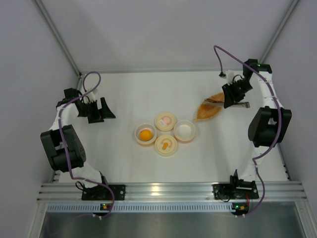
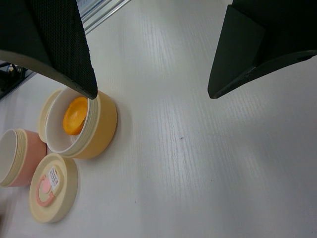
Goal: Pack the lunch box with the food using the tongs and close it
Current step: Pick up the fake food from the plate.
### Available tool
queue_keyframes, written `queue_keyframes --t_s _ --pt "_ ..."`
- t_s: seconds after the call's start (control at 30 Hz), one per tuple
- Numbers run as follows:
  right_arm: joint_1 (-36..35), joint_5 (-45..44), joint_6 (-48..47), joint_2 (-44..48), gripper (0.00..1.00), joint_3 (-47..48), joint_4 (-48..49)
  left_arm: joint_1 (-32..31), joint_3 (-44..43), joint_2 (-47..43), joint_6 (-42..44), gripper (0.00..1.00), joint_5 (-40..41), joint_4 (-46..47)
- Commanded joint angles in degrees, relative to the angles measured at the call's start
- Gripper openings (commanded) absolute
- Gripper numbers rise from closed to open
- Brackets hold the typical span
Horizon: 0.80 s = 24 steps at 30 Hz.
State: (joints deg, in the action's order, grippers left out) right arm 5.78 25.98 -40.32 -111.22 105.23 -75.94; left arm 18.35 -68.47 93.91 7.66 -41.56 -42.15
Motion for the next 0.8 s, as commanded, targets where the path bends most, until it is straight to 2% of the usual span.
queue_keyframes --t_s 0.0,0.33,0.5,0.77 --pt "1.0 4.3 0.5 2.9 0.09 4.5 -10.1 0.1 -0.2 -0.2 0.6 0.98 -1.6 1.0" --pt "1.7 5.0 0.4 3.2 0.06 4.2 -10.2 0.1 -0.3 -0.6 0.8 0.98 -1.4 0.8" --pt "2.9 5.6 0.3 3.4 0.01 3.8 -10.3 0.1 -0.3 -0.5 0.8 0.98 -1.5 0.8" --pt "5.1 7.3 0.0 7.9 0.0 1.8 -10.4 0.1 -0.5 -0.3 1.0 0.98 -1.8 0.6"
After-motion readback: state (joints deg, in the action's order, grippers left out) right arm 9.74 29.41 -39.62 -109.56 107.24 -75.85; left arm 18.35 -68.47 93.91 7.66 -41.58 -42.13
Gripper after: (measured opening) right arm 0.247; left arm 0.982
